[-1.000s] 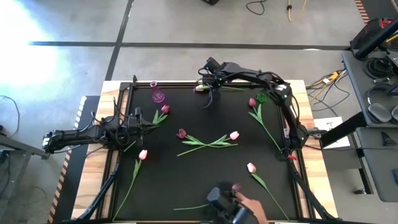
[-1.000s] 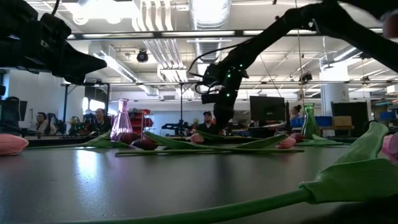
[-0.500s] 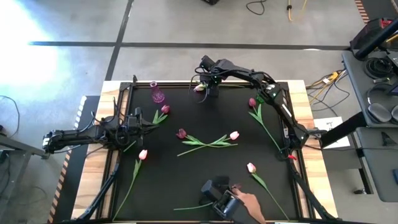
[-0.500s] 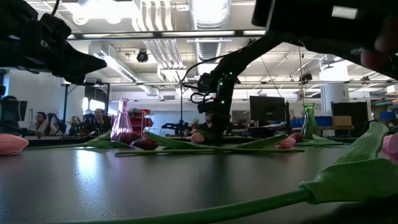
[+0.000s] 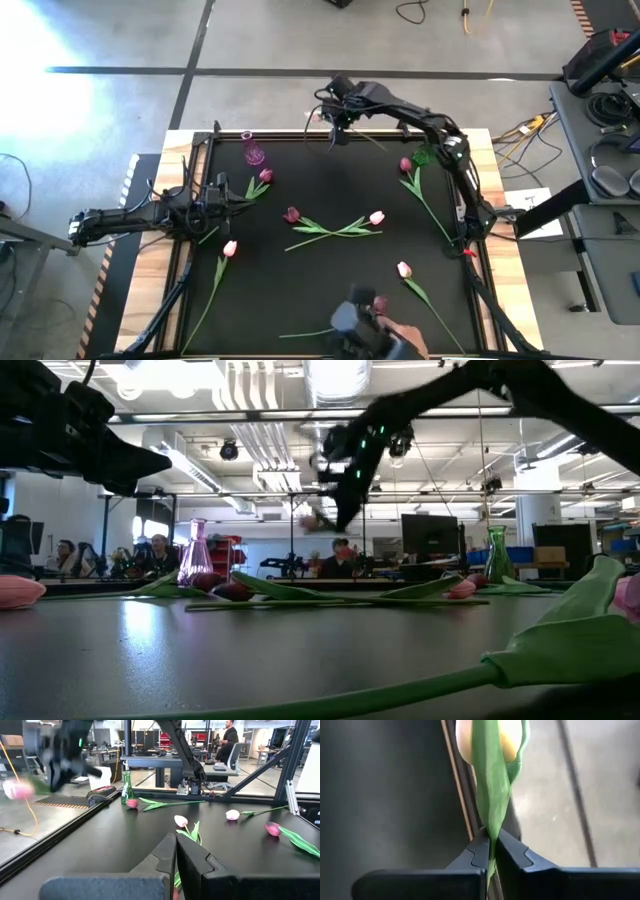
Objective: Sort flowers into vase by color
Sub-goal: Put the pink flower into the green vase
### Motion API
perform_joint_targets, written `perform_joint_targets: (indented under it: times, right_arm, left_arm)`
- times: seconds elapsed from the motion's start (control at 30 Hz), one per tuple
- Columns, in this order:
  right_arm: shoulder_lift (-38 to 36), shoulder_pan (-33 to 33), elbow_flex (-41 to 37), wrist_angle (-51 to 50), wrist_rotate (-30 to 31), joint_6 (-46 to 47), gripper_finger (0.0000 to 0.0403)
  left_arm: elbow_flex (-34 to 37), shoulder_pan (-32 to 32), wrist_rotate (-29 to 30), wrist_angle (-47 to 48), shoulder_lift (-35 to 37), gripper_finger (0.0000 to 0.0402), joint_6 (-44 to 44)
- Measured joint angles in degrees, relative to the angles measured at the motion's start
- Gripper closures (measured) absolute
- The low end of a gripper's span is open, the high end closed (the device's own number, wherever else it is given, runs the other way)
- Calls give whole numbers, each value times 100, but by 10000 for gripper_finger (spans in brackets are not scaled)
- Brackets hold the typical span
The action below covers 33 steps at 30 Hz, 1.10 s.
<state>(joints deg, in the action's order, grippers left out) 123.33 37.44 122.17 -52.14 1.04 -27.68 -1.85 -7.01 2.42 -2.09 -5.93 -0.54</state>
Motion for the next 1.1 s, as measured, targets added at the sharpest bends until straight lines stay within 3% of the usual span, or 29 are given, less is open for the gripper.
perform_joint_targets:
  times: [0.2, 0.37, 0.6, 0.77, 0.97, 1.1]
  right_arm:
    - [-1229, -206, -325, 32, 2, 444, 390]
    - [-2632, -350, -1348, 484, 202, 889, 390]
    - [-4760, -577, -3522, 1747, 1168, 1205, 390]
    - [-6028, -607, -4830, 2573, 2224, 1288, 390]
    - [-7114, -605, -6179, 3845, 3467, 1200, 391]
    - [-7523, -562, -6941, 4807, 3975, 1056, 391]
  left_arm:
    - [-2, 0, 0, 0, 0, 402, 0]
    - [-1, 0, 0, 0, 0, 402, 0]
    - [-2, 5, 0, 0, 0, 402, 0]
    - [-1, 4, 0, 0, 0, 402, 0]
    - [-2, 4, 0, 0, 0, 402, 0]
    - [0, 4, 0, -1, 0, 402, 0]
